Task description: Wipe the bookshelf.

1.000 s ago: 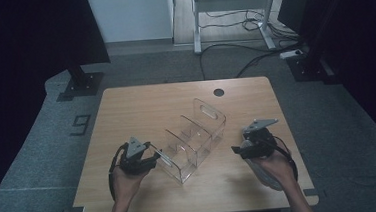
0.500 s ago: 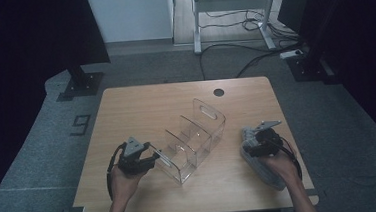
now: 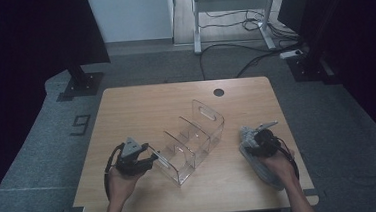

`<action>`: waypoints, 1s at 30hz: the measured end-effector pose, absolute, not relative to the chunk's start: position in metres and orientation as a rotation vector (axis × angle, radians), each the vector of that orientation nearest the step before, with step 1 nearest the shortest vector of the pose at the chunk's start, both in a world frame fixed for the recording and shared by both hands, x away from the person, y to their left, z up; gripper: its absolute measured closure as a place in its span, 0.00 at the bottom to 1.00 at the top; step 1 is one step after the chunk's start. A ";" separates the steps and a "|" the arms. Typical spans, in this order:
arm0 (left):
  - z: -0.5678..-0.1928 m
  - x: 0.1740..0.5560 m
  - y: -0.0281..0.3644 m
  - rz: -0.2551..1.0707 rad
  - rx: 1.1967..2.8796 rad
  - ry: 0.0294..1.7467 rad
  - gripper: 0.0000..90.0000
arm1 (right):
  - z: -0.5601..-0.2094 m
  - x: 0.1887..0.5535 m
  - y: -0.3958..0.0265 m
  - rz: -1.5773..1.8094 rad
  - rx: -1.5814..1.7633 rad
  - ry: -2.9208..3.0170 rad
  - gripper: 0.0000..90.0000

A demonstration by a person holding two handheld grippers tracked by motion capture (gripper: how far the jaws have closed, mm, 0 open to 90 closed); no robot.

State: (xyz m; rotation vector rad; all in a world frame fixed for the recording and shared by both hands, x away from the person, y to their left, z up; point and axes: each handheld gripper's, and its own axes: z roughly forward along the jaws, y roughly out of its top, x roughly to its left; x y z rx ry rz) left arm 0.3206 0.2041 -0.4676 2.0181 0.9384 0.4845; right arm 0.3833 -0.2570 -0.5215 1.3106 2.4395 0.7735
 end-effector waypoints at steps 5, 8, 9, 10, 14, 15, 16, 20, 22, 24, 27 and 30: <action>-0.468 0.318 0.206 0.472 2.017 0.919 0.50 | -0.514 0.381 -0.260 0.798 1.327 2.409 0.70; -0.468 0.317 0.208 0.459 2.014 0.910 0.50 | -0.503 0.377 -0.266 0.868 1.338 2.355 0.70; -0.468 0.317 0.208 0.459 2.014 0.909 0.50 | -0.499 0.375 -0.268 0.896 1.338 2.331 0.70; -0.468 0.317 0.208 0.456 2.018 0.906 0.50 | -0.494 0.373 -0.269 0.917 1.331 2.313 0.70; -0.467 0.316 0.208 0.449 2.027 0.898 0.50 | -0.481 0.366 -0.269 0.975 1.289 2.289 0.70; -0.467 0.315 0.208 0.446 2.028 0.897 0.51 | -0.480 0.365 -0.268 0.986 1.281 2.283 0.70; -0.467 0.315 0.208 0.446 2.030 0.896 0.51 | -0.478 0.365 -0.267 0.993 1.273 2.283 0.70; -0.467 0.315 0.208 0.438 2.037 0.882 0.51 | -0.474 0.364 -0.261 1.019 1.239 2.291 0.69; -0.466 0.315 0.208 0.435 2.039 0.875 0.51 | -0.472 0.364 -0.258 1.028 1.219 2.297 0.69; -0.466 0.315 0.208 0.431 2.043 0.867 0.51 | -0.470 0.363 -0.255 1.038 1.199 2.303 0.69; -0.466 0.314 0.207 0.426 2.046 0.858 0.51 | -0.467 0.361 -0.250 1.058 1.174 2.305 0.69; -0.467 0.314 0.205 0.417 2.048 0.844 0.51 | -0.465 0.361 -0.244 1.069 1.139 2.318 0.69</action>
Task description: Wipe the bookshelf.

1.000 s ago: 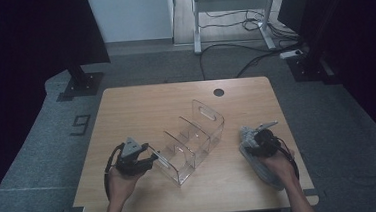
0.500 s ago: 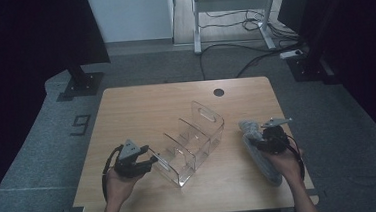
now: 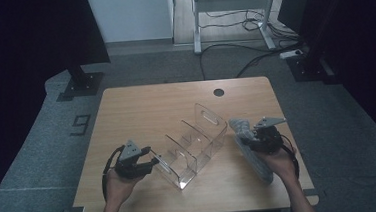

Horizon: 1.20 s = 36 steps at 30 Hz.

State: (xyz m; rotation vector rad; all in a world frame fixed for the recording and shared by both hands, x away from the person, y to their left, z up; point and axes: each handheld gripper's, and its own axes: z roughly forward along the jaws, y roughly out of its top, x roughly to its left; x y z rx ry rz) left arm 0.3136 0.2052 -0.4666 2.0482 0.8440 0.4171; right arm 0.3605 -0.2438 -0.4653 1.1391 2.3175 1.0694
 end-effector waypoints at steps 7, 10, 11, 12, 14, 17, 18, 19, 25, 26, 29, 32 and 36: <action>-0.467 0.312 0.201 0.402 2.059 0.811 0.51 | -0.463 0.360 -0.230 1.106 1.056 2.337 0.68; -0.467 0.312 0.200 0.398 2.060 0.806 0.51 | -0.462 0.359 -0.224 1.108 1.019 2.353 0.68; -0.467 0.312 0.200 0.398 2.061 0.806 0.51 | -0.462 0.358 -0.222 1.107 1.016 2.358 0.68; -0.467 0.312 0.200 0.397 2.060 0.805 0.51 | -0.462 0.358 -0.221 1.107 1.009 2.358 0.69; -0.467 0.312 0.200 0.396 2.060 0.805 0.51 | -0.462 0.358 -0.218 1.108 0.995 2.368 0.69; -0.467 0.312 0.200 0.396 2.060 0.806 0.51 | -0.462 0.357 -0.214 1.105 0.974 2.373 0.70; -0.467 0.312 0.200 0.396 2.060 0.805 0.51 | -0.462 0.356 -0.213 1.102 0.970 2.372 0.70; -0.467 0.312 0.199 0.396 2.060 0.805 0.51 | -0.461 0.356 -0.212 1.099 0.965 2.373 0.70; -0.467 0.312 0.199 0.398 2.057 0.808 0.51 | -0.462 0.354 -0.205 1.088 0.947 2.372 0.70; -0.467 0.312 0.199 0.398 2.056 0.807 0.50 | -0.462 0.354 -0.205 1.088 0.944 2.374 0.70; -0.467 0.312 0.198 0.398 2.053 0.810 0.50 | -0.463 0.353 -0.202 1.087 0.938 2.380 0.70; -0.467 0.312 0.197 0.398 2.053 0.812 0.50 | -0.464 0.352 -0.199 1.080 0.930 2.388 0.70; -0.468 0.313 0.197 0.399 2.049 0.816 0.50 | -0.464 0.350 -0.193 1.075 0.913 2.402 0.70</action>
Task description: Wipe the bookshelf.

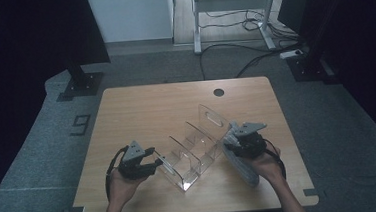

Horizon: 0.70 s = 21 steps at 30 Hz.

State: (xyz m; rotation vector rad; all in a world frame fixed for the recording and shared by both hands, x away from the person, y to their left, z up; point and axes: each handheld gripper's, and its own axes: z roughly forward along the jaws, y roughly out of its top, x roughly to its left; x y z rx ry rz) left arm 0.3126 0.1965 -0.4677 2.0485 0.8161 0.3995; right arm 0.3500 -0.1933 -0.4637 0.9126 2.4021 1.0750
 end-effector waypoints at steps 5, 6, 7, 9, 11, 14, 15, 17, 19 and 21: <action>-0.468 0.313 0.195 0.403 2.041 0.826 0.50 | -0.464 0.347 -0.185 1.072 0.877 2.427 0.70; -0.468 0.313 0.195 0.404 2.040 0.827 0.50 | -0.463 0.346 -0.183 1.067 0.868 2.431 0.70; -0.468 0.313 0.194 0.405 2.039 0.829 0.50 | -0.463 0.346 -0.181 1.069 0.864 2.433 0.70; -0.468 0.313 0.194 0.406 2.038 0.832 0.50 | -0.463 0.344 -0.178 1.063 0.849 2.443 0.70; -0.468 0.313 0.194 0.409 2.035 0.836 0.50 | -0.463 0.343 -0.175 1.063 0.842 2.451 0.70; -0.469 0.313 0.193 0.412 2.031 0.839 0.50 | -0.463 0.342 -0.171 1.061 0.822 2.460 0.70; -0.469 0.313 0.193 0.413 2.030 0.841 0.50 | -0.463 0.341 -0.170 1.064 0.819 2.464 0.70; -0.469 0.313 0.193 0.414 2.029 0.843 0.50 | -0.462 0.340 -0.167 1.061 0.807 2.470 0.70; -0.469 0.313 0.193 0.417 2.026 0.847 0.50 | -0.462 0.339 -0.164 1.062 0.802 2.475 0.70; -0.469 0.313 0.193 0.418 2.024 0.850 0.50 | -0.461 0.337 -0.162 1.061 0.791 2.485 0.70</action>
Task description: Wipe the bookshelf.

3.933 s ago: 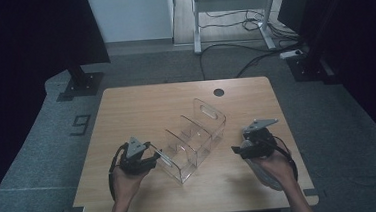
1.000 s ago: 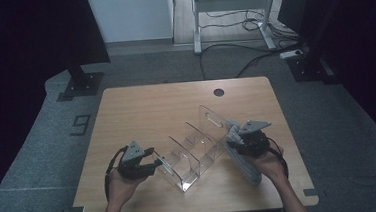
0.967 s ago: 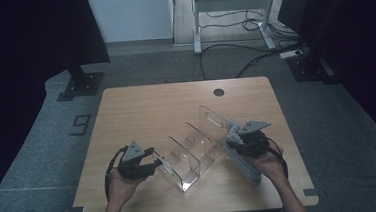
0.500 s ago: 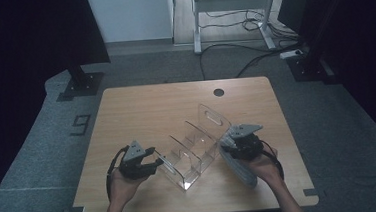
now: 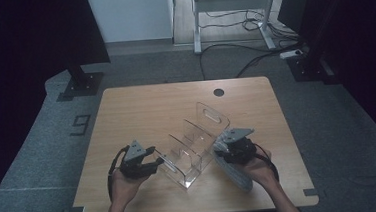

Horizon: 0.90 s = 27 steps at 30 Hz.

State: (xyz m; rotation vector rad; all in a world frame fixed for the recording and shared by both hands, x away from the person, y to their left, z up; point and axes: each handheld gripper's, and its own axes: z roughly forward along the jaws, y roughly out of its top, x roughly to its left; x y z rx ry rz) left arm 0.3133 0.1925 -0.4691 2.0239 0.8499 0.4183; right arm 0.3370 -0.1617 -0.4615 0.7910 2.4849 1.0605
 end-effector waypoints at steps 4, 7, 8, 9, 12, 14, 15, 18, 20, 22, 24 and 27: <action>-0.469 0.313 0.192 0.422 2.019 0.856 0.50 | -0.461 0.334 -0.156 1.056 0.770 2.501 0.70; -0.470 0.314 0.192 0.422 2.015 0.862 0.50 | -0.460 0.332 -0.151 1.052 0.752 2.511 0.70; -0.470 0.314 0.192 0.423 2.013 0.864 0.50 | -0.460 0.331 -0.149 1.053 0.746 2.516 0.70; -0.470 0.314 0.192 0.423 2.013 0.865 0.50 | -0.459 0.330 -0.148 1.052 0.735 2.520 0.70; -0.470 0.314 0.192 0.422 2.009 0.870 0.50 | -0.459 0.327 -0.144 1.049 0.717 2.530 0.70; -0.470 0.314 0.192 0.423 2.008 0.875 0.50 | -0.458 0.324 -0.140 1.049 0.705 2.537 0.70; -0.470 0.314 0.193 0.424 2.008 0.876 0.50 | -0.458 0.323 -0.138 1.051 0.699 2.542 0.70; -0.470 0.314 0.193 0.424 2.007 0.879 0.50 | -0.457 0.320 -0.134 1.045 0.675 2.558 0.70; -0.471 0.315 0.193 0.426 2.006 0.881 0.50 | -0.456 0.317 -0.131 1.046 0.666 2.566 0.70; -0.471 0.315 0.193 0.428 2.007 0.882 0.50 | -0.455 0.315 -0.128 1.044 0.652 2.572 0.70; -0.471 0.315 0.193 0.431 2.008 0.884 0.50 | -0.455 0.312 -0.124 1.045 0.641 2.582 0.70; -0.470 0.315 0.193 0.436 2.009 0.887 0.50 | -0.455 0.308 -0.120 1.051 0.619 2.598 0.70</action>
